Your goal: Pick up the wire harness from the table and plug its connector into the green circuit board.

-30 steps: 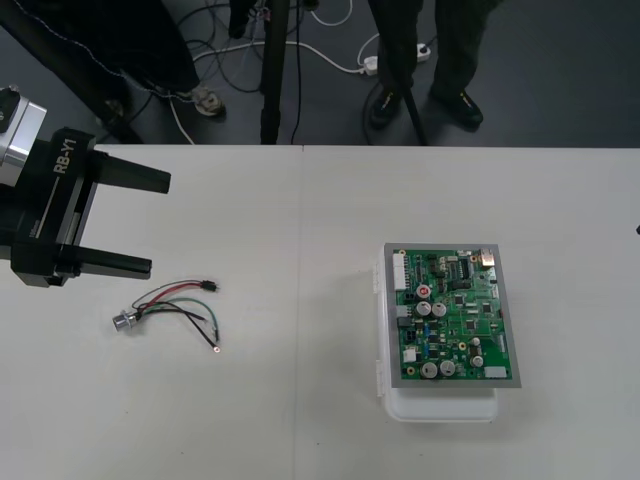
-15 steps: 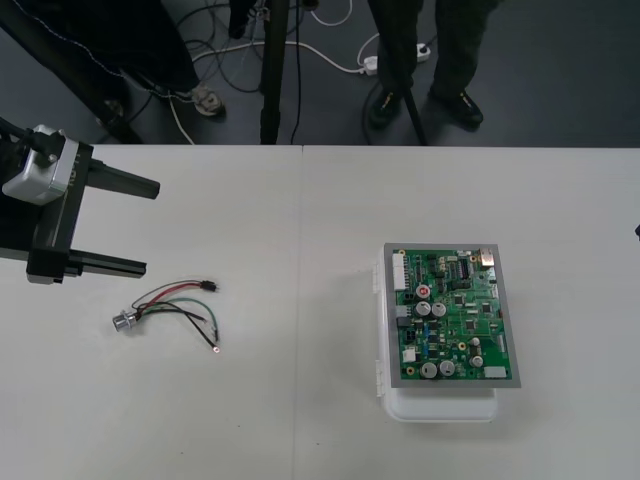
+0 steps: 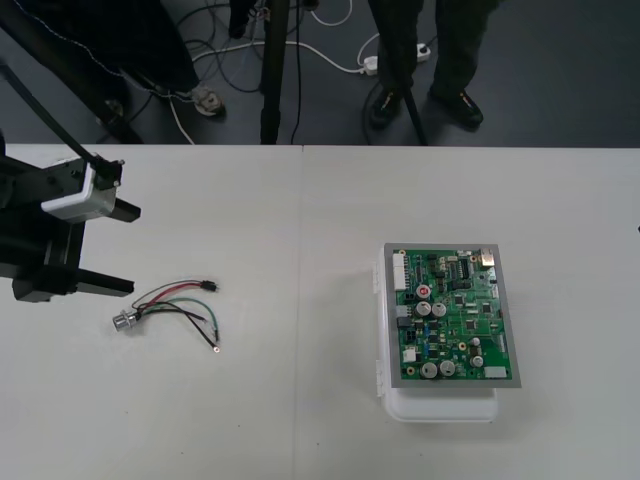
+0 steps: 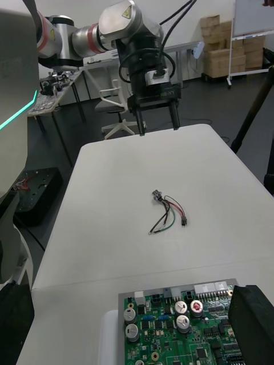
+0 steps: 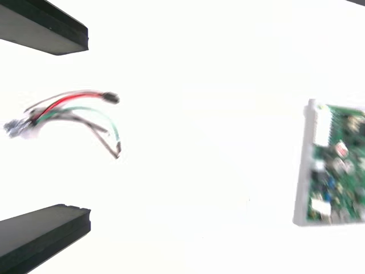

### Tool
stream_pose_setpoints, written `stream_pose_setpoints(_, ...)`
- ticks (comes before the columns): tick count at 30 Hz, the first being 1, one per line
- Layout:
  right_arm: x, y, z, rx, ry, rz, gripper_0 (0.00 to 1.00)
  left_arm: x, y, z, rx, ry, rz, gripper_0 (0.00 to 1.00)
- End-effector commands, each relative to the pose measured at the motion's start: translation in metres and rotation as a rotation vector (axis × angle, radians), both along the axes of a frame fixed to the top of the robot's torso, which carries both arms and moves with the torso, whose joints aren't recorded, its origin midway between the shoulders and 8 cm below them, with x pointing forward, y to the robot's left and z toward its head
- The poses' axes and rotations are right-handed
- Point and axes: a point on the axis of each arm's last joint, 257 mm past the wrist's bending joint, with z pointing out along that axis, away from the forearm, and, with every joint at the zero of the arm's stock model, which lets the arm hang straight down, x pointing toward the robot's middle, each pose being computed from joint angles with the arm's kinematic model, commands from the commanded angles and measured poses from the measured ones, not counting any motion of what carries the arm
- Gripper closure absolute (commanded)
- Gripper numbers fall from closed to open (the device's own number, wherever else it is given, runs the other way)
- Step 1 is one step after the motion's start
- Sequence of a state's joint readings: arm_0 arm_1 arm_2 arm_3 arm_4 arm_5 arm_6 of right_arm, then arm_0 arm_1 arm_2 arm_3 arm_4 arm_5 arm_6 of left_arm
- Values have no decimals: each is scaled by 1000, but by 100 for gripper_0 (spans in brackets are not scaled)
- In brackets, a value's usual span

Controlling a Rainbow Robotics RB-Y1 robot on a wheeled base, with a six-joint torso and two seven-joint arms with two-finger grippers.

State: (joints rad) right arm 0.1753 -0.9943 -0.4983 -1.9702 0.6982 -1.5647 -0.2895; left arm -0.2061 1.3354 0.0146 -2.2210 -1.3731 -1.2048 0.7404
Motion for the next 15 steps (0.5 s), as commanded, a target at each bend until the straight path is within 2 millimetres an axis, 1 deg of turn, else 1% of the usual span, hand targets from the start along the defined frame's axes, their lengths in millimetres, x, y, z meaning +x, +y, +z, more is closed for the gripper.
stream_pose_setpoints(1, 3, -15, 23, -42, -51, -12, 0, -3, 5, -9, 93, -34, 37, 23)
stream_pose_setpoints(7, 10, -31, 34, -47, -4, -33, 0, -6, 10, -26, 115, 32, 136, 23)
stream_pose_setpoints(11, 15, -38, 39, -49, 7, -48, 0, -3, 16, -40, 142, 67, 205, 23)
stream_pose_setpoints(15, 20, -45, 41, -64, 12, -67, 0, 0, 21, -50, 166, 93, 270, 23)
